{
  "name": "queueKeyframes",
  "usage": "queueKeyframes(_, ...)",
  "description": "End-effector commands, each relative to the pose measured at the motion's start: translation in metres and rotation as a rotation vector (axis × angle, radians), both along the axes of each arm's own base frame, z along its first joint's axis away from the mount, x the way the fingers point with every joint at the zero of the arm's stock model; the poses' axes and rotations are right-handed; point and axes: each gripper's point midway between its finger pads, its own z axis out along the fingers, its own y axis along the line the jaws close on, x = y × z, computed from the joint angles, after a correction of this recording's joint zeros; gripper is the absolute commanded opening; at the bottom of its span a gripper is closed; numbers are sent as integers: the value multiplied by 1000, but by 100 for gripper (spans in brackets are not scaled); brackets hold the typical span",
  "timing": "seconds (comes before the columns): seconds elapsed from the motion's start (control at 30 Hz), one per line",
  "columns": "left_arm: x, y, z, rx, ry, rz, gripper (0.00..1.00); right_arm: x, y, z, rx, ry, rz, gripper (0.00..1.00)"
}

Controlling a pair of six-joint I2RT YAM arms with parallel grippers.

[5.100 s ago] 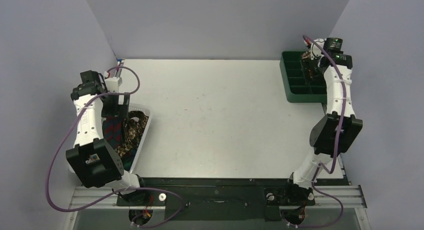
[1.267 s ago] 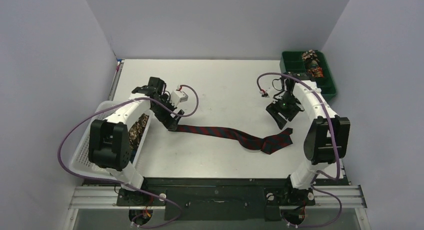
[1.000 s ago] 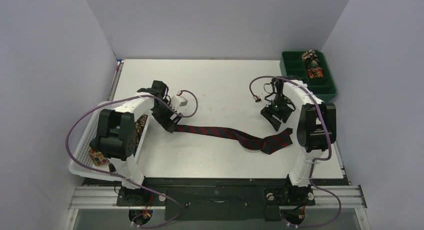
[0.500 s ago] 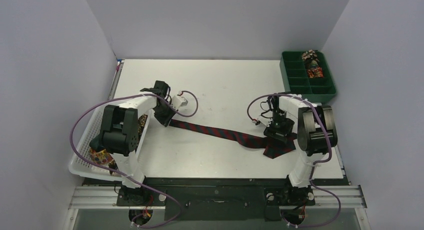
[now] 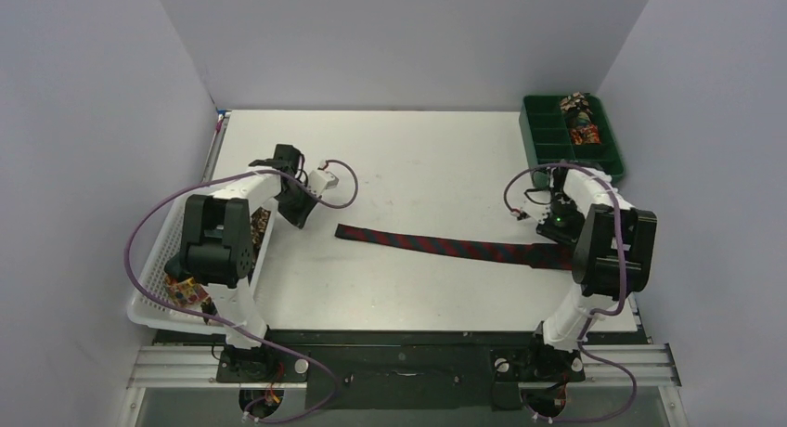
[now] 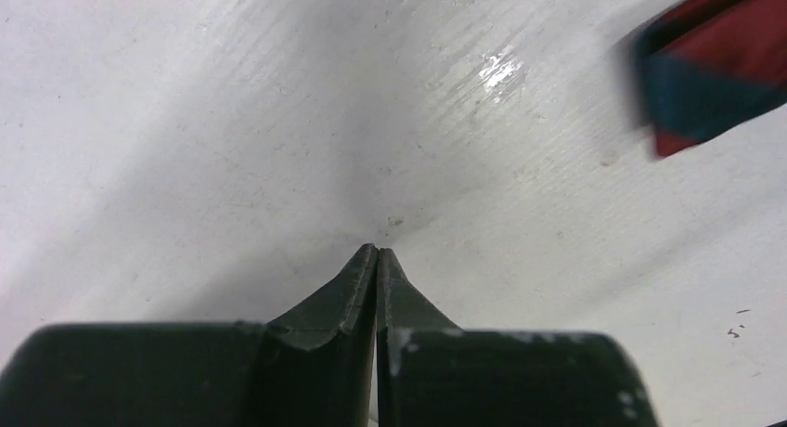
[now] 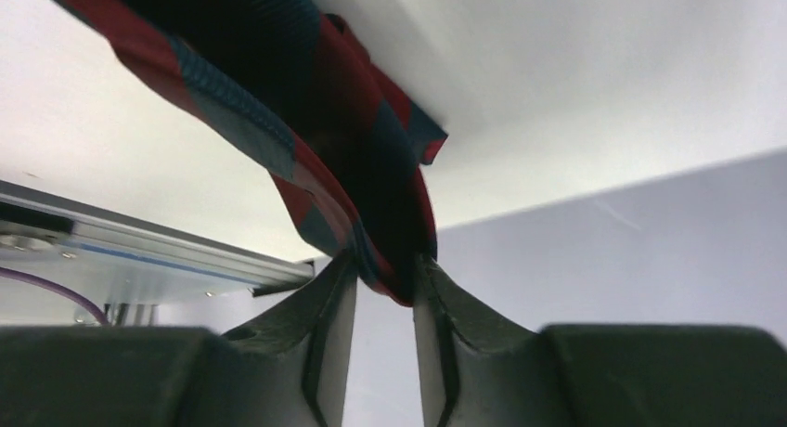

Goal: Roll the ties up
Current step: Place the tie at the center of the board.

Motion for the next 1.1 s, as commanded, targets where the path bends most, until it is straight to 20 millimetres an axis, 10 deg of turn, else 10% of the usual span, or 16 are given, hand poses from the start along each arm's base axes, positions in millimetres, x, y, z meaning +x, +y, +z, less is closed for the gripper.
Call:
queueKeyframes(0.0,21,-1,23,-16,-81,-11,0,5,-47,42,-113,-42,-30,30)
queueKeyframes(0.07,16,-9,27,-46,-63,-45,1,4,-45,52,-55,-62,-117,47)
queueKeyframes(0.27,1,-54,43,-167,-107,-193,70,10,2,68,230,-146,-321,56)
queueKeyframes(0.57,5,-159,32,-159,-245,-405,75,-2,53,39,222,-159,-319,50)
queueKeyframes(0.77,8,-183,9,-109,-249,-453,70,-4,38,10,92,-169,-322,51)
queueKeyframes(0.9,2,-156,-12,-8,-192,-445,13,-1,27,-5,18,-188,-320,51)
queueKeyframes(1.07,-7,-101,-13,27,-135,-387,0,-1,17,-20,-55,-216,-303,44)
